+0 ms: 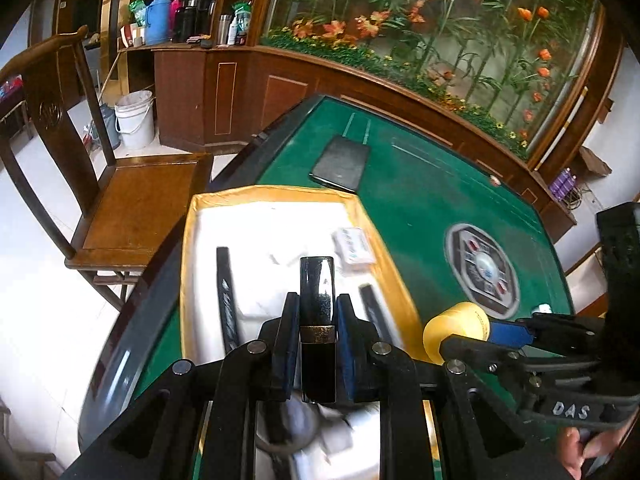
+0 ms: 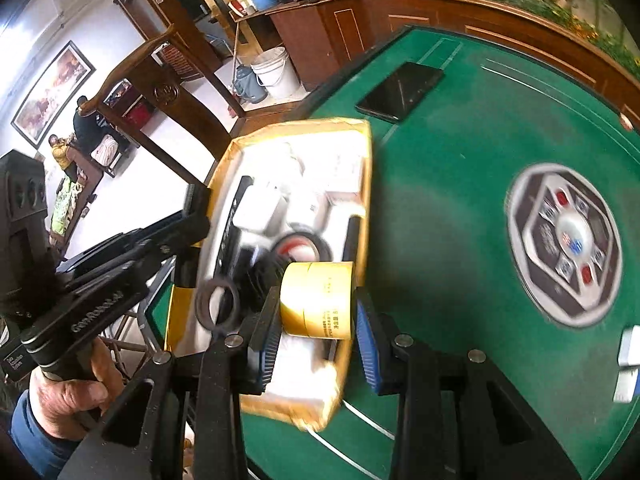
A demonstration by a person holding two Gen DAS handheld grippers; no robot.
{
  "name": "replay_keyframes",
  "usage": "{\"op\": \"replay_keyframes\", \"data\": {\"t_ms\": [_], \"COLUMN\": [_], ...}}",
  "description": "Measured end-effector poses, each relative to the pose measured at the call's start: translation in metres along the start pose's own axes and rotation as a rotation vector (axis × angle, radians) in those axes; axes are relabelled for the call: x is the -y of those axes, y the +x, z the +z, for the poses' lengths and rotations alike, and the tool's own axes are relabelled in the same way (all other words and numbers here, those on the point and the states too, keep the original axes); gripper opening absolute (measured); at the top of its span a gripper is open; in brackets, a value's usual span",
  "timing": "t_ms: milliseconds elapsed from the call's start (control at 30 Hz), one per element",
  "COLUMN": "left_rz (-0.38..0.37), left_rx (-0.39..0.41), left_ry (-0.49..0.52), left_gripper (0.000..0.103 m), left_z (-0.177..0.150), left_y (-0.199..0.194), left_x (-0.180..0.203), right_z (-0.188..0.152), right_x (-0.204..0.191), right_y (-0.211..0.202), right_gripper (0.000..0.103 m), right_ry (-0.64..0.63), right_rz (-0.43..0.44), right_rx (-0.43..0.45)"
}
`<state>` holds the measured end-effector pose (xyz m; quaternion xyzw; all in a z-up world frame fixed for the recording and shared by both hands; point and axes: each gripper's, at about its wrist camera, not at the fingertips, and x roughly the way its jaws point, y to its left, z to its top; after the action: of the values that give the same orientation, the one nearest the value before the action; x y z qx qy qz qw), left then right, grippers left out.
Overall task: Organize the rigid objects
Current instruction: 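Carry black tube and yellow roll over the tray, then lower tube and yellow roll into the tray and open both tools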
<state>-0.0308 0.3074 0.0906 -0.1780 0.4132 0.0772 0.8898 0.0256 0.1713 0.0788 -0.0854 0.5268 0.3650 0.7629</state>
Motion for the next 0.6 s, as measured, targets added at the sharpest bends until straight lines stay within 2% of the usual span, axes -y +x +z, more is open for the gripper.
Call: {"op": "replay_keyframes", "data": {"t_ms": [300, 600], "left_rz": [0.027, -0.014], "left_rx": [-0.063, -0.103], "left_ry": [-0.025, -0.053], "left_gripper": [0.018, 0.018], "left_z": [0.018, 0.022], "left_y": [0.052, 0.076], "left_x": [-0.042, -0.057], "right_z": [0.033, 0.046], "right_x": [-0.026, -0.038], "right_y": [0.054, 0.089], "right_gripper": [0.034, 0.034], "right_ry": [-0.058, -0.095], "right_rz": [-0.061, -0.104], "right_rx": [-0.028, -0.065]}}
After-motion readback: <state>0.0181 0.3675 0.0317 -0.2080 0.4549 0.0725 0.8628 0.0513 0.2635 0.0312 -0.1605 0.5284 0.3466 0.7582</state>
